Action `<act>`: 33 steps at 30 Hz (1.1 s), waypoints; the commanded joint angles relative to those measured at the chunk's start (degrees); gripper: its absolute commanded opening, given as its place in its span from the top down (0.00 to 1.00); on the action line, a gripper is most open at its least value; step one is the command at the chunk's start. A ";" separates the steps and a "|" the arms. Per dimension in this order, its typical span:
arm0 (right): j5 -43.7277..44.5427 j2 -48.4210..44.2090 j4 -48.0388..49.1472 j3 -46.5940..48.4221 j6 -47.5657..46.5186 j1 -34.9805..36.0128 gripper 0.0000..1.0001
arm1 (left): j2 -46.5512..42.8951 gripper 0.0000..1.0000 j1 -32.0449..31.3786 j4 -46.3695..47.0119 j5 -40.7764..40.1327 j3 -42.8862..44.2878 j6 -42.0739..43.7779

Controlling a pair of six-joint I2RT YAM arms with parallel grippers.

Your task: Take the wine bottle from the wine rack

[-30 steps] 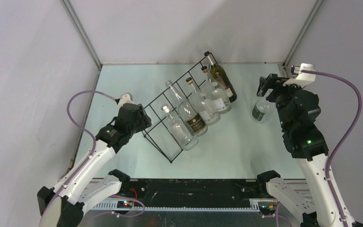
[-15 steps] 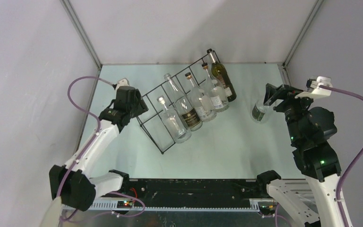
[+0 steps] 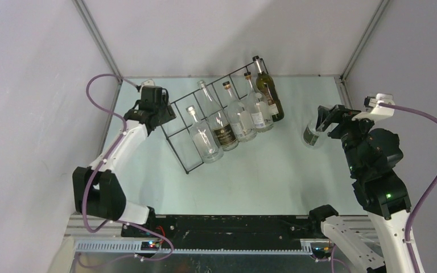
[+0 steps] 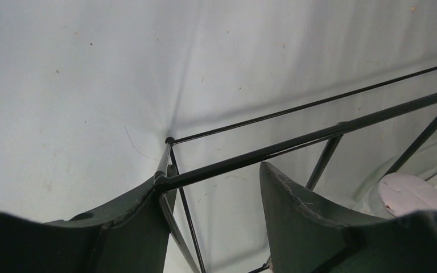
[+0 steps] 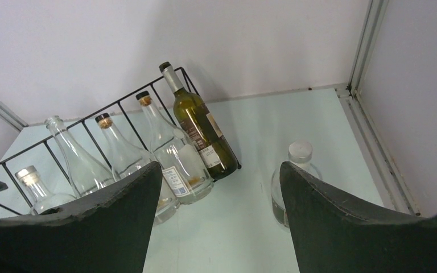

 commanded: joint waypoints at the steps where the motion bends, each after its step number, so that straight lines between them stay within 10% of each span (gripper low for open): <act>1: -0.50 -0.51 -0.51 1.50 -0.40 0.26 0.21 | 2.73 0.39 0.76 8.49 0.31 5.88 3.03; 14: -1.25 -0.49 -1.63 1.51 -2.31 0.25 0.20 | 7.83 0.11 2.41 3.36 0.22 14.16 7.76; 33: -2.75 -1.11 -6.09 1.52 -3.33 0.24 0.19 | -16.39 0.00 1.37 3.81 10.97 1.25 6.27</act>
